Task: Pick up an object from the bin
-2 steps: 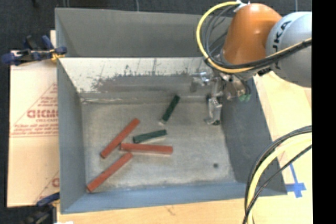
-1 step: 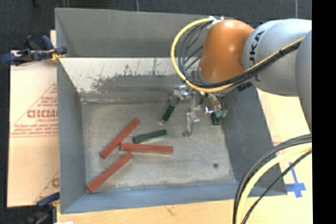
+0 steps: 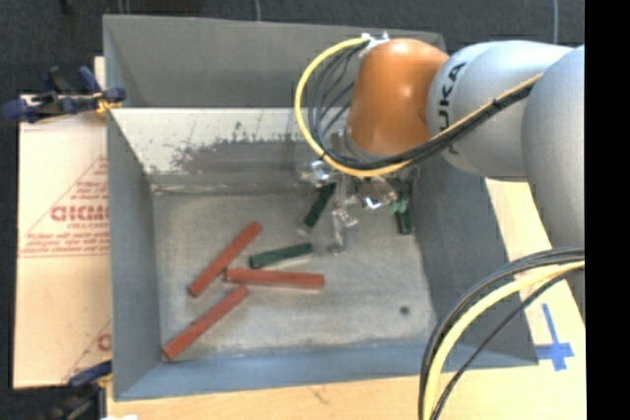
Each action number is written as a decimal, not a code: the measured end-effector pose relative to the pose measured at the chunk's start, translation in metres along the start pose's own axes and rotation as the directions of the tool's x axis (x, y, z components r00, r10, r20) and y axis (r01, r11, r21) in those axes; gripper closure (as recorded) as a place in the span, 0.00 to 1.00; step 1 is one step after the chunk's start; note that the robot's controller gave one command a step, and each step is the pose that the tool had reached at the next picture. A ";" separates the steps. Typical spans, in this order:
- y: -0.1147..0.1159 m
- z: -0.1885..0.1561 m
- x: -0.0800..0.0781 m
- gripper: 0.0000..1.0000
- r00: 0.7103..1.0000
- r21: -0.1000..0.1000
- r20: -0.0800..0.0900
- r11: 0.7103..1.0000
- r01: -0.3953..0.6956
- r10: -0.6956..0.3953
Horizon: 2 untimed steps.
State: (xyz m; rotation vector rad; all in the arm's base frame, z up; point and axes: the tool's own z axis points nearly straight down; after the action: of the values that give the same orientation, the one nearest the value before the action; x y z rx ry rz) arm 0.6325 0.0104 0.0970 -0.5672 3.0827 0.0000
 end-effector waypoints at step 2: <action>0.069 0.025 0.006 1.00 1.000 -0.002 -0.002 1.000 -0.017 0.017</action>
Offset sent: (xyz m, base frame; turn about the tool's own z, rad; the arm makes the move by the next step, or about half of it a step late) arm 0.0000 0.0000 0.0000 0.0000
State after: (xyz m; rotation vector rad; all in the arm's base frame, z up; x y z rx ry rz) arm 0.6022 0.0726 0.0714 -0.5408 3.0893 0.0022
